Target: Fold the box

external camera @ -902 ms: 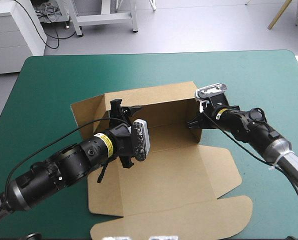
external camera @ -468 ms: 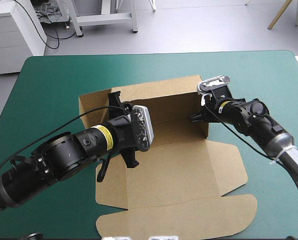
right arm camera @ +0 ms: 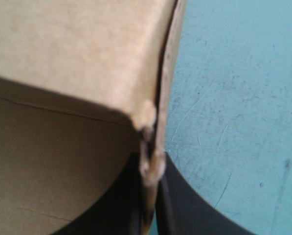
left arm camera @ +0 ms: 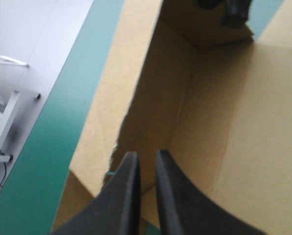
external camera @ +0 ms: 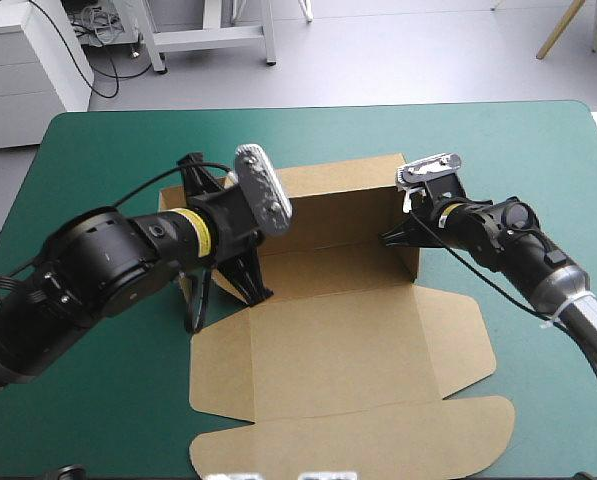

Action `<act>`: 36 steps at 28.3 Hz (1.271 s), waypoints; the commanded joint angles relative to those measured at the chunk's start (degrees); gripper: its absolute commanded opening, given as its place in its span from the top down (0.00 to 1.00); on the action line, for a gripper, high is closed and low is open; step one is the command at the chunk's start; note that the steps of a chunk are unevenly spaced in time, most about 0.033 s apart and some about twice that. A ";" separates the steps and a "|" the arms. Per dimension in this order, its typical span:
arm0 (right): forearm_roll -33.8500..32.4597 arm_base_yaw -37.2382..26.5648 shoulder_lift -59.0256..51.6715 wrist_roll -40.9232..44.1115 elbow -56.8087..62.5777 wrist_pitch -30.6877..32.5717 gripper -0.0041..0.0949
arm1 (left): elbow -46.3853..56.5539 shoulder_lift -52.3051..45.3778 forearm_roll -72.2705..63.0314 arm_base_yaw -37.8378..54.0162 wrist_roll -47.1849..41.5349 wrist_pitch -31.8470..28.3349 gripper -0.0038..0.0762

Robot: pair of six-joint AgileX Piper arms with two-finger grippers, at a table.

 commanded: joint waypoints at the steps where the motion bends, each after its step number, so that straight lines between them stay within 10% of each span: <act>1: -0.07 -0.32 -1.86 0.00 -2.01 -2.47 0.98 | -3.66 -2.00 3.45 4.91 -4.39 -1.47 0.96; 18: -0.07 -0.32 -5.45 1.69 -2.01 -1.99 0.98 | 1.60 -7.38 -15.14 45.80 -4.80 -1.43 0.96; 27: 0.64 -0.32 -6.22 1.84 -11.46 18.30 0.98 | 15.20 -14.67 -15.39 49.14 -6.15 -7.62 0.96; 36: 2.95 -0.32 1.41 3.78 -15.04 21.48 0.98 | 16.08 -15.67 -15.13 49.14 -6.37 -7.22 0.96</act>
